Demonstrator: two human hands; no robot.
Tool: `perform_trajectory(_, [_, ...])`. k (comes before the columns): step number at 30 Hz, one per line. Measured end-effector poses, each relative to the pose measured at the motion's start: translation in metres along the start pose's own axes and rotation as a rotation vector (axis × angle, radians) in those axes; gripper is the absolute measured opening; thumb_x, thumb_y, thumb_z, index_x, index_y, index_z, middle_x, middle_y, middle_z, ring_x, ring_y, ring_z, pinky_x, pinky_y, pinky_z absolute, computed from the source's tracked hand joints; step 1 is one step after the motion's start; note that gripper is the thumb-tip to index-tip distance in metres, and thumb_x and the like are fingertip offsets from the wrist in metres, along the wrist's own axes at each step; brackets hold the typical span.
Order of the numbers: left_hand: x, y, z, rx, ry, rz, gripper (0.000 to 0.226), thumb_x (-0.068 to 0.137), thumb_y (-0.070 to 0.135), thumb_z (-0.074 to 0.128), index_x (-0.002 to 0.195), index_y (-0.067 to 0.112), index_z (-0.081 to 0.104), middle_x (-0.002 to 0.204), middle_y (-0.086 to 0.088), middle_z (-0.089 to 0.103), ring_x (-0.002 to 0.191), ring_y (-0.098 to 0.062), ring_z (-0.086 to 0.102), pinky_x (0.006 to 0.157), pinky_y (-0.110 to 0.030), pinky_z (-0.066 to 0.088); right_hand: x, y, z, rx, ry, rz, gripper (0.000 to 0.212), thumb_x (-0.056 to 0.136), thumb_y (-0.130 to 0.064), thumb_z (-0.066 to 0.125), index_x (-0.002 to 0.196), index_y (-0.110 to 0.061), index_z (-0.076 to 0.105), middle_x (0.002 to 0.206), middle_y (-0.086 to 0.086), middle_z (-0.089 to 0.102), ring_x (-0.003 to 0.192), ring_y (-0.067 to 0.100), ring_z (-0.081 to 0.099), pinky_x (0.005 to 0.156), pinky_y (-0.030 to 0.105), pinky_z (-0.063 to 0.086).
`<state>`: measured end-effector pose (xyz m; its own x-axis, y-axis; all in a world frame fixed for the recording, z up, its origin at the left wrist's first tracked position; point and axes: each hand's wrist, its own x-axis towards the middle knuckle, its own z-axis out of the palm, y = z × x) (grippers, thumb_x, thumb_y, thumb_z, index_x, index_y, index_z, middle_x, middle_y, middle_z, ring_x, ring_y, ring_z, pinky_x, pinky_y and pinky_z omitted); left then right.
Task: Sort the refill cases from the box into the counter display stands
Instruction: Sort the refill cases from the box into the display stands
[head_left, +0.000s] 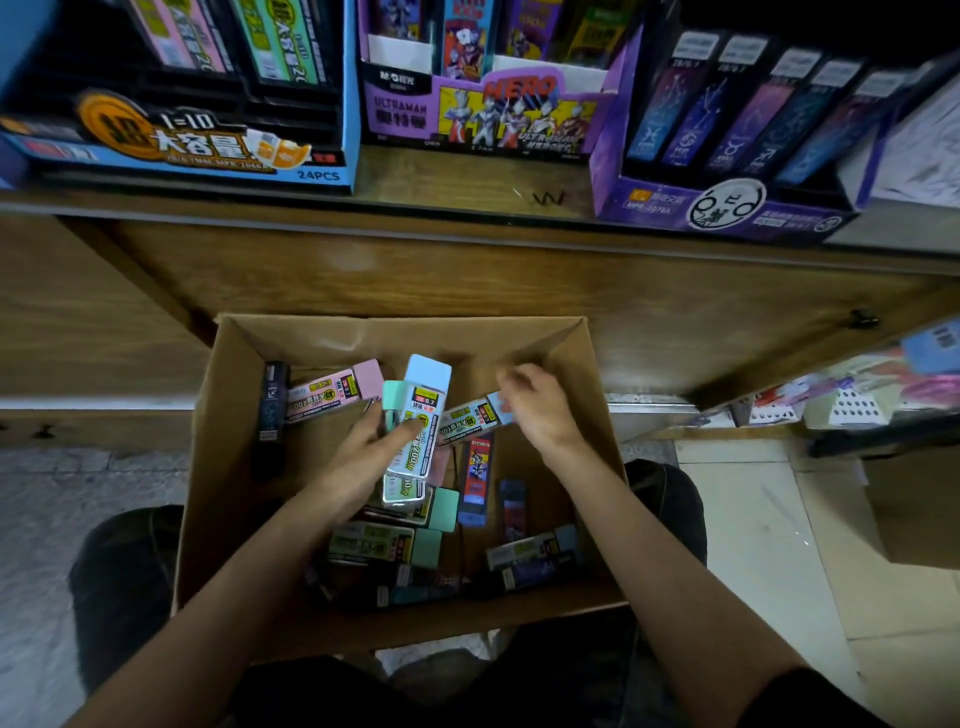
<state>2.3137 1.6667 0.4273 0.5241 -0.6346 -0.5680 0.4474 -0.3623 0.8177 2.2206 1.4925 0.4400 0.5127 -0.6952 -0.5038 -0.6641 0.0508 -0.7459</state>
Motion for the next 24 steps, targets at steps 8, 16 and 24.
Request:
perform_trajectory(8, [-0.008, -0.006, -0.021, -0.062, 0.033, -0.01, 0.025, 0.091, 0.02, 0.058, 0.116, 0.019, 0.059, 0.109, -0.01, 0.07, 0.098, -0.028, 0.067, 0.084, -0.046, 0.054, 0.015, 0.029, 0.032, -0.535, 0.045, 0.139, 0.081, 0.074, -0.059, 0.067, 0.129, -0.009, 0.035, 0.137, 0.013, 0.033, 0.127, 0.032, 0.033, 0.096, 0.04, 0.037])
perform_trajectory(16, [-0.014, -0.001, -0.027, 0.001, 0.099, 0.031, 0.022, 0.089, 0.013, 0.06, 0.11, 0.014, 0.061, 0.1, -0.007, 0.071, 0.085, -0.019, 0.071, 0.071, -0.036, 0.059, 0.021, 0.033, 0.039, 0.154, 0.133, 0.153, 0.053, 0.075, -0.018, 0.078, 0.104, -0.016, 0.034, 0.116, 0.013, 0.059, 0.101, 0.024, 0.061, 0.085, 0.034, 0.05])
perform_trajectory(24, [-0.032, 0.04, -0.018, 0.0, 0.148, 0.197, 0.021, 0.086, 0.008, 0.064, 0.105, 0.014, 0.061, 0.091, 0.001, 0.072, 0.075, -0.011, 0.07, 0.058, -0.023, 0.056, -0.025, -0.015, -0.022, 0.227, 0.025, -0.281, 0.037, 0.082, -0.009, 0.07, 0.1, -0.035, 0.05, 0.097, -0.001, 0.068, 0.087, 0.004, 0.066, 0.072, 0.021, 0.054])
